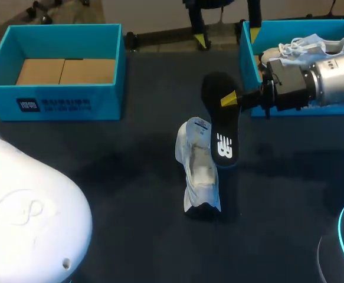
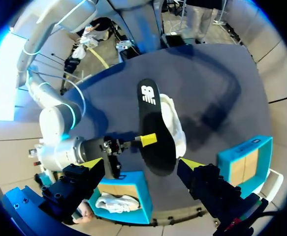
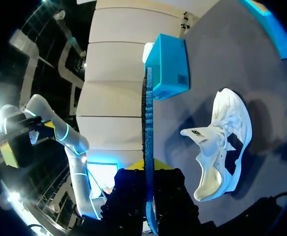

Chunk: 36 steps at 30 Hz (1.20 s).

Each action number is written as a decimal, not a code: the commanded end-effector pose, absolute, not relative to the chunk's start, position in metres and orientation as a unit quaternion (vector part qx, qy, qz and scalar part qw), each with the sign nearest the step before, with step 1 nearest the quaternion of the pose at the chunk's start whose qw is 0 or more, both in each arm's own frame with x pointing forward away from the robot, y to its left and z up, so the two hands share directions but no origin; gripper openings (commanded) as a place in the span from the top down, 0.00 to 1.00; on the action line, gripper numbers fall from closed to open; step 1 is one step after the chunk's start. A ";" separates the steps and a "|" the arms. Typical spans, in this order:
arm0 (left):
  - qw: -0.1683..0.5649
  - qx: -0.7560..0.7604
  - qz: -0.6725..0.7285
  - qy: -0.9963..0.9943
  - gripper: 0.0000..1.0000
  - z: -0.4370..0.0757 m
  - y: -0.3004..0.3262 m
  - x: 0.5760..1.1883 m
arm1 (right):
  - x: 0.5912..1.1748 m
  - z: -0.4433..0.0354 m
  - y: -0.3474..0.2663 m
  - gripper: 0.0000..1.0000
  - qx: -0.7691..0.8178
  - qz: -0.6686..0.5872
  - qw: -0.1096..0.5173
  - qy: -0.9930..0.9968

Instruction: Take the shoe out of the shoebox, open the shoe tongue, remove and reinsert the insole, then place the shoe into the shoebox

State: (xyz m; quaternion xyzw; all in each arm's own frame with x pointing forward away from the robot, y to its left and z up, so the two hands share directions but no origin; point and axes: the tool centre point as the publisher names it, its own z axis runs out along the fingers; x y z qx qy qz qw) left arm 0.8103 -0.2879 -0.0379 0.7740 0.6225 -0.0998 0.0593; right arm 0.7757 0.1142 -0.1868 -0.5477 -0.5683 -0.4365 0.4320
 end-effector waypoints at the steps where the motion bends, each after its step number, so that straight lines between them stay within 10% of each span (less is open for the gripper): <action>1: 0.040 0.775 -0.069 0.626 0.00 -0.034 -0.289 0.811 | 0.777 -0.187 0.116 1.00 -0.548 -0.435 0.432 -0.569; 36: 0.144 0.737 -0.131 0.647 0.00 -0.037 -0.247 0.796 | 0.779 -0.181 0.106 1.00 -0.552 -0.434 0.427 -0.571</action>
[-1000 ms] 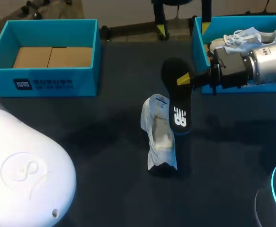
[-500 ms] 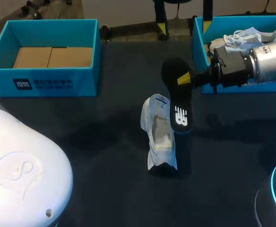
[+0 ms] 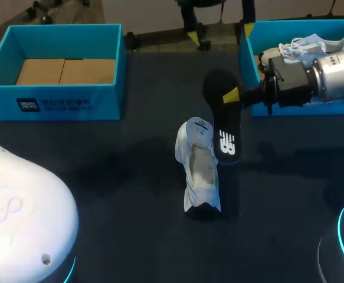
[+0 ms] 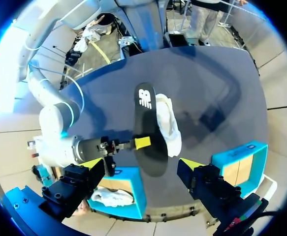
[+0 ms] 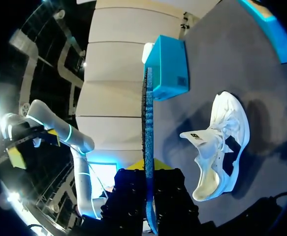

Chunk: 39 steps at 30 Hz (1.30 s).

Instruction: Take the shoe out of the shoebox, open the shoe tongue, remove and reinsert the insole, then place the shoe into the shoebox

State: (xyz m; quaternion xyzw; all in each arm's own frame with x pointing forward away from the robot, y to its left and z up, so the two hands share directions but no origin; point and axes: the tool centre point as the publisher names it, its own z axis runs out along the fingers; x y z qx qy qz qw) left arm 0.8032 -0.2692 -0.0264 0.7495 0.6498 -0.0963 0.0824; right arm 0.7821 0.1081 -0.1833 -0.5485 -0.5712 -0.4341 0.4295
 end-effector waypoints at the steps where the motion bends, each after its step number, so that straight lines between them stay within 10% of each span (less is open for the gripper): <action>1: 0.159 0.730 -0.141 0.649 0.00 -0.039 -0.242 0.795 | 0.779 -0.181 0.105 1.00 -0.552 -0.434 0.426 -0.570; 39: 0.425 0.611 -0.377 0.552 0.00 -0.092 -0.202 0.777 | 0.782 -0.163 0.084 1.00 -0.556 -0.458 0.420 -0.552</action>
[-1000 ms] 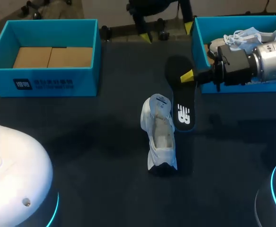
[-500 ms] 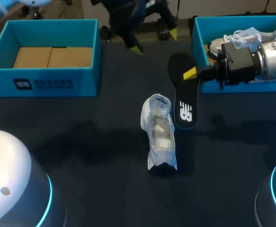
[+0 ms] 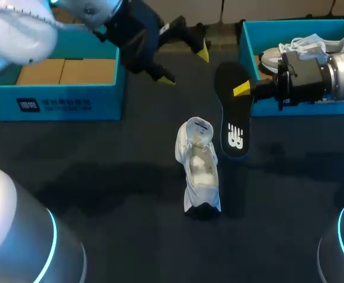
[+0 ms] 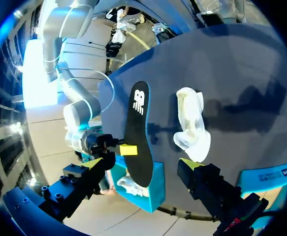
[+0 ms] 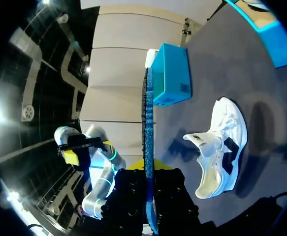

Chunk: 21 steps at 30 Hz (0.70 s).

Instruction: Take the shoe out of the shoebox, open the shoe tongue, remove and reinsert the insole, then place the shoe into the shoebox

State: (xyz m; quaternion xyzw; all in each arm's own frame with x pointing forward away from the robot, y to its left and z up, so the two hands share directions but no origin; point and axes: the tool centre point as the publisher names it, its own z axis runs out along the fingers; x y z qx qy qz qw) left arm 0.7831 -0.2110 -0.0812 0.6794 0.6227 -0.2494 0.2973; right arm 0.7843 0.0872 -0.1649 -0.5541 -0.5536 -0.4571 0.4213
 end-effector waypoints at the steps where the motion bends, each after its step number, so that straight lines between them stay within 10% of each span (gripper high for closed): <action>1: 0.430 0.608 -0.380 0.549 0.00 -0.094 -0.201 0.778 | 0.782 -0.163 0.084 1.00 -0.556 -0.459 0.420 -0.552; 21: 0.525 0.550 -0.416 0.499 0.00 -0.125 -0.206 0.790 | 0.784 -0.149 0.088 1.00 -0.545 -0.454 0.433 -0.556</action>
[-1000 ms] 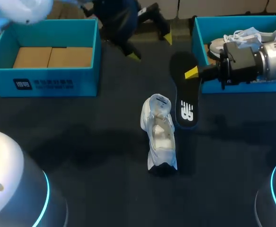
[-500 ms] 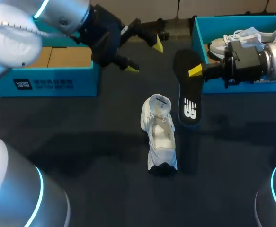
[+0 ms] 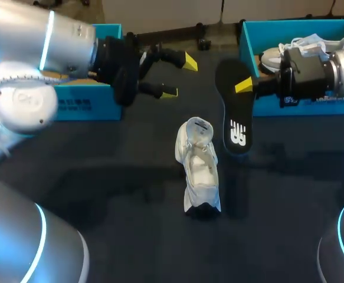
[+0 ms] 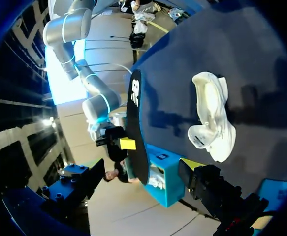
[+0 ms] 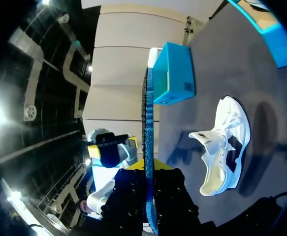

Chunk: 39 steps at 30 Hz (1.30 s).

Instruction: Take the shoe out of the shoebox, open the shoe tongue, remove and reinsert the insole, then place the shoe into the shoebox

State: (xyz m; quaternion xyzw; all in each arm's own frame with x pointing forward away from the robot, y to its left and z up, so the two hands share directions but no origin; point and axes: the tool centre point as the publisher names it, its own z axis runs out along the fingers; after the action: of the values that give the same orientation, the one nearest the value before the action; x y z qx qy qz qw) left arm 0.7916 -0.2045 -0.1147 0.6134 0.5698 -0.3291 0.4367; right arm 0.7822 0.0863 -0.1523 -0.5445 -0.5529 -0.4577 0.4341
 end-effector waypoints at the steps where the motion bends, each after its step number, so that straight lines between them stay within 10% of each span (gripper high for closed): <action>1: 0.526 0.549 -0.416 0.498 0.00 -0.126 -0.207 0.790 | 0.784 -0.148 0.088 1.00 -0.545 -0.454 0.433 -0.556; 39: 0.539 0.502 -0.455 0.500 0.00 -0.142 -0.214 0.808 | 0.782 -0.151 0.107 1.00 -0.556 -0.450 0.437 -0.546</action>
State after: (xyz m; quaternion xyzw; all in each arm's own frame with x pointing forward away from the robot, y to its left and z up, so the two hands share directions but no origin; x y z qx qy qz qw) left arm 0.8035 -0.2110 -0.1329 0.5012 0.5058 -0.4531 0.5363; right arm 0.7826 0.0961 -0.1490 -0.5528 -0.5477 -0.4489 0.4392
